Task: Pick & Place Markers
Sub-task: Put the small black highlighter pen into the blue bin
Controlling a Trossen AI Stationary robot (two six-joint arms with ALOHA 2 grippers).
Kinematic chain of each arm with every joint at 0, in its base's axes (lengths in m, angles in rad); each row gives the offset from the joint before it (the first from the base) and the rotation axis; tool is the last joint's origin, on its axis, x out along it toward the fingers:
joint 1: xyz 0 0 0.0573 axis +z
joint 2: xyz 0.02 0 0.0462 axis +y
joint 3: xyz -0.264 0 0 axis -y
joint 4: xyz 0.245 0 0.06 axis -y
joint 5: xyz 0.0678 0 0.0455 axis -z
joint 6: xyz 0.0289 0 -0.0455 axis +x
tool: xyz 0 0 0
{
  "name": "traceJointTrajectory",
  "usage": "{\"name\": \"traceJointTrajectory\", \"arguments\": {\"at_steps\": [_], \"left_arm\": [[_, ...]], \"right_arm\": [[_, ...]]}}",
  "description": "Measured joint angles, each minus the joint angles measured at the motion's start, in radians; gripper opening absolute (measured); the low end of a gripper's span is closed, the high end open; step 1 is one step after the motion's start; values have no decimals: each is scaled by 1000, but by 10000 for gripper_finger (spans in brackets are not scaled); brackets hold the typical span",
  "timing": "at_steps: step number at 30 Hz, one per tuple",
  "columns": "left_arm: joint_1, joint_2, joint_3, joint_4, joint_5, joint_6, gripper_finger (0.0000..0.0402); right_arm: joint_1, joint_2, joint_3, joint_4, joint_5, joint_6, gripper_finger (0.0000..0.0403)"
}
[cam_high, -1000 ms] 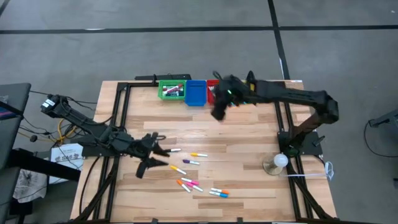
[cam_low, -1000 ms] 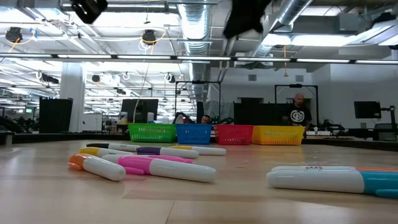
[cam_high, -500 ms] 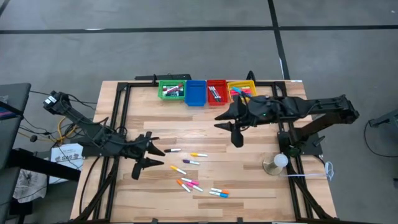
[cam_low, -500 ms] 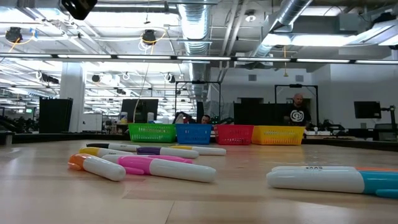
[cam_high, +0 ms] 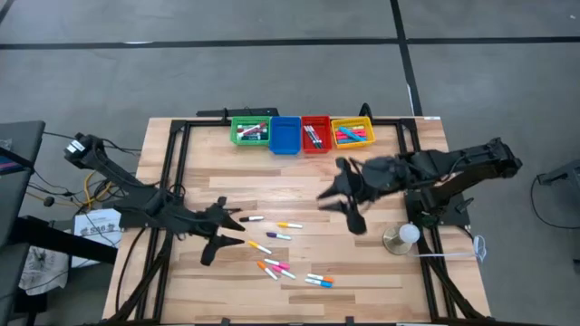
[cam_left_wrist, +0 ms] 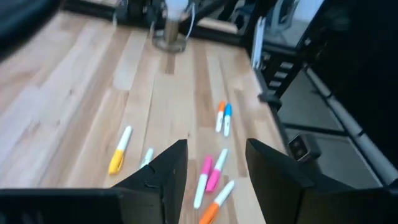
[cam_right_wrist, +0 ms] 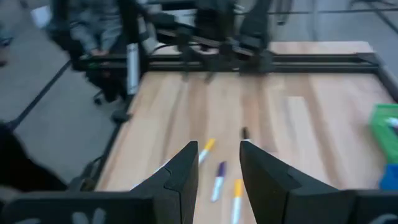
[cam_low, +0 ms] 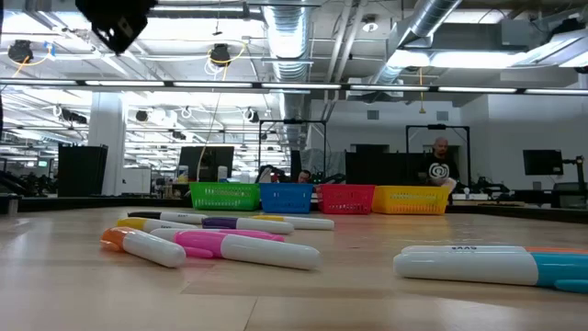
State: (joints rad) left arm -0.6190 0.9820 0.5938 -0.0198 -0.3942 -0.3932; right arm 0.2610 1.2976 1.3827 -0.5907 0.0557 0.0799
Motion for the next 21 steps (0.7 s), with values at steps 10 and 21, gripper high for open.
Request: {"name": "traceJointTrajectory", "arguments": {"at_steps": [10, 21], "left_arm": [[65, 283, 0, 140, -10, -101, 163], [124, 383, 0, 129, -9, -270, 163]], "right_arm": [[221, 0, 0, -137, 191, 132, 108], [401, 0, 0, -164, 347, 208, 107]]}}
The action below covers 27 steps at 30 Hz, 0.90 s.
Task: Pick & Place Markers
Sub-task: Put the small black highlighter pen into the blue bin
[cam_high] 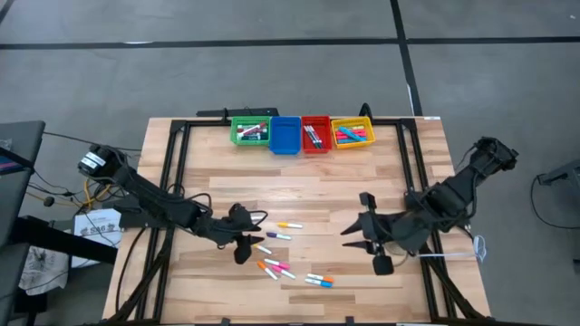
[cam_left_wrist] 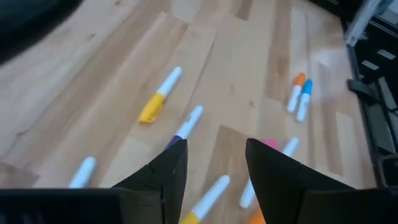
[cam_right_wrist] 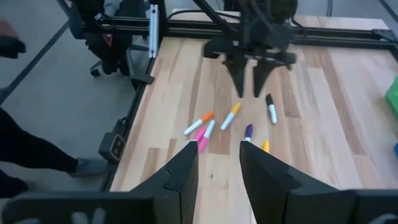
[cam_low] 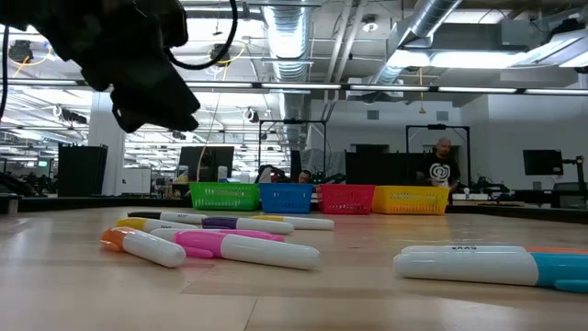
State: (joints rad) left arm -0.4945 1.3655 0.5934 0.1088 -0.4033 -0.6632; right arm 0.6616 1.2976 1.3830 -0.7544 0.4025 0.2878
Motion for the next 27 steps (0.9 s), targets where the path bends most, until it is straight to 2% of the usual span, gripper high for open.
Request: {"name": "traceJointTrajectory", "arguments": {"at_steps": [8, 15, 22, 27], "left_arm": [[62, -2, 0, -121, -1, 3, 163], [64, -3, 0, -205, 35, 23, 163], [64, -3, 0, -207, 38, 159, 163], [72, -3, 0, -243, 38, 193, 163]], "right_arm": [[11, 0, 0, -1, 2, -5, 107], [10, 0, 0, -1, 6, -46, 107], [-4, 0, 0, -2, 65, -112, 107], [-59, 0, 0, -2, 130, -112, 107]]}}
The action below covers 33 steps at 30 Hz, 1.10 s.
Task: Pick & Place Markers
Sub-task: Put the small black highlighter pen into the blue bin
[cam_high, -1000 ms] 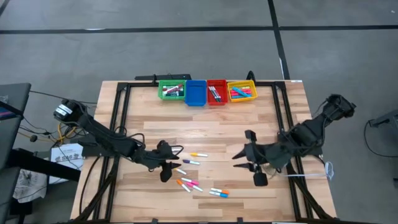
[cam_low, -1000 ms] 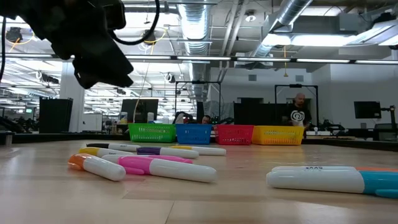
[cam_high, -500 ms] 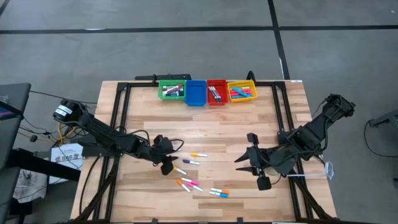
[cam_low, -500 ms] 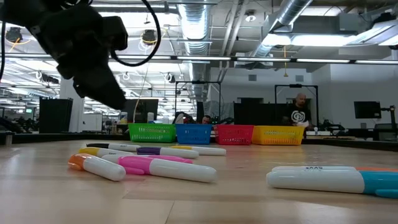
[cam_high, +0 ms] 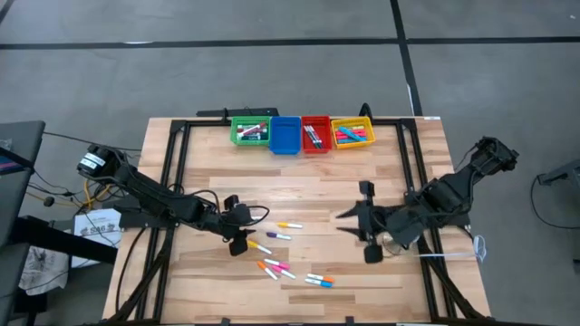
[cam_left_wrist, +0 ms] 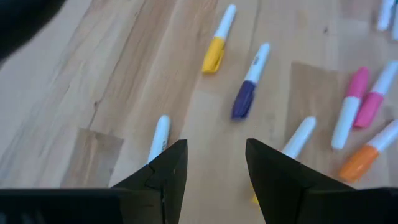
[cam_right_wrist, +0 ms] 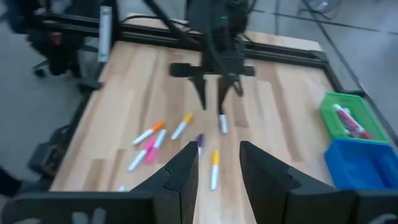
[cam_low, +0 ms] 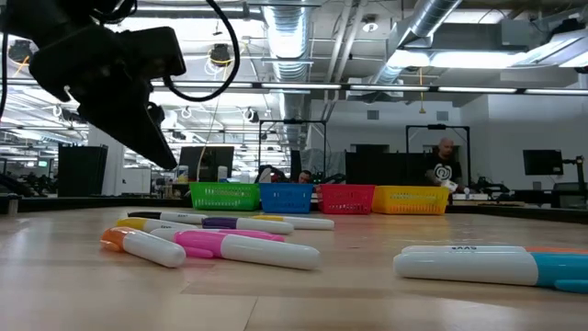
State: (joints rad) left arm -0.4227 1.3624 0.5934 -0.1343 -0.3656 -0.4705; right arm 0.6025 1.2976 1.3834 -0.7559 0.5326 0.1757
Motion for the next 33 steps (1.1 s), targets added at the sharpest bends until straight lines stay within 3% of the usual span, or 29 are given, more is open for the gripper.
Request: {"name": "traceJointTrajectory", "arguments": {"at_steps": [9, 15, 33], "left_arm": [[41, 0, 0, -58, 36, 47, 163], [64, 0, 0, -106, 57, 61, 163], [253, 11, -3, -110, 239, 233, 163]], "right_arm": [[-125, 0, 0, 0, -17, 0, 107], [-186, 0, 0, 0, -90, 0, 107], [-190, 0, 0, 0, -114, 12, 107]]}}
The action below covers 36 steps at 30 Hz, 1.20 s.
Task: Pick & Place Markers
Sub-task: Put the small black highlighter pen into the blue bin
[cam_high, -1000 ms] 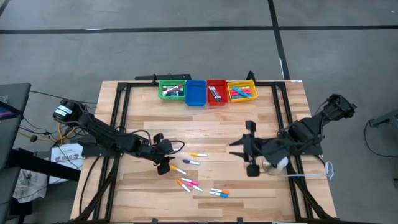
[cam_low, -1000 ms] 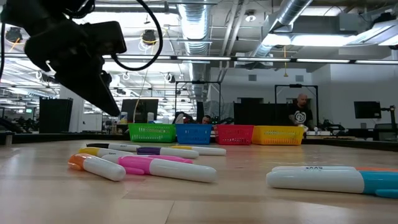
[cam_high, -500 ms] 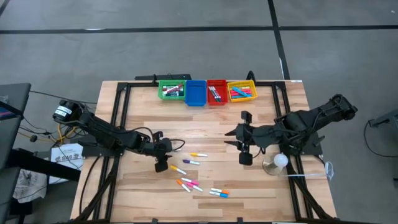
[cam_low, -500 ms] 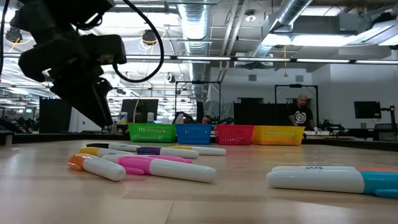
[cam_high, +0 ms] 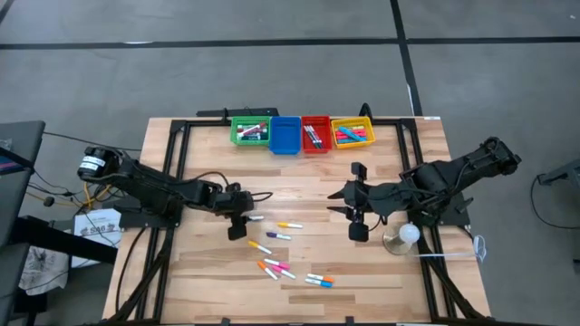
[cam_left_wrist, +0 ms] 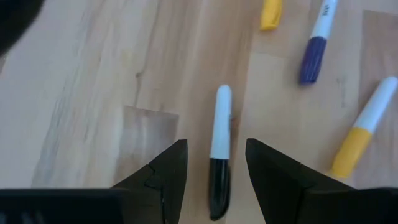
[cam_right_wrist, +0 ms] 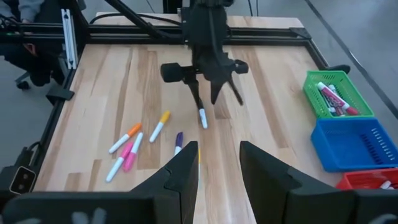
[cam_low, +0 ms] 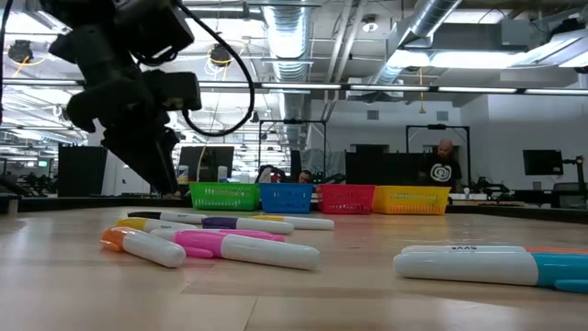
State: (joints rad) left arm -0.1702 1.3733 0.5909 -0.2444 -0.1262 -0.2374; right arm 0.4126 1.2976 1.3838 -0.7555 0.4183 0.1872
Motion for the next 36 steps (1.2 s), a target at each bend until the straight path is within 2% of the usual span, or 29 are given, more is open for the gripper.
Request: {"name": "traceJointTrajectory", "arguments": {"at_steps": [5, 14, 18, 23, 30, 36], "left_arm": [[19, 55, -40, 42, 60, -3, 163], [19, 138, -48, 97, 61, -11, 159], [20, 135, -50, 107, 66, -13, 123], [20, 136, -52, 146, 100, -17, 43], [44, 30, -58, 149, 77, -53, 38], [160, -132, -55, 249, 20, -70, 41]], "right_arm": [[0, 0, 0, 5, 0, 22, 107], [-1, 0, 0, 10, 1, 23, 107], [-1, 0, 0, 30, 2, 24, 107], [-1, 0, 0, 52, 3, 24, 107], [7, 0, 0, 107, 2, 26, 107], [7, 0, 0, 129, 4, 25, 107]]}}
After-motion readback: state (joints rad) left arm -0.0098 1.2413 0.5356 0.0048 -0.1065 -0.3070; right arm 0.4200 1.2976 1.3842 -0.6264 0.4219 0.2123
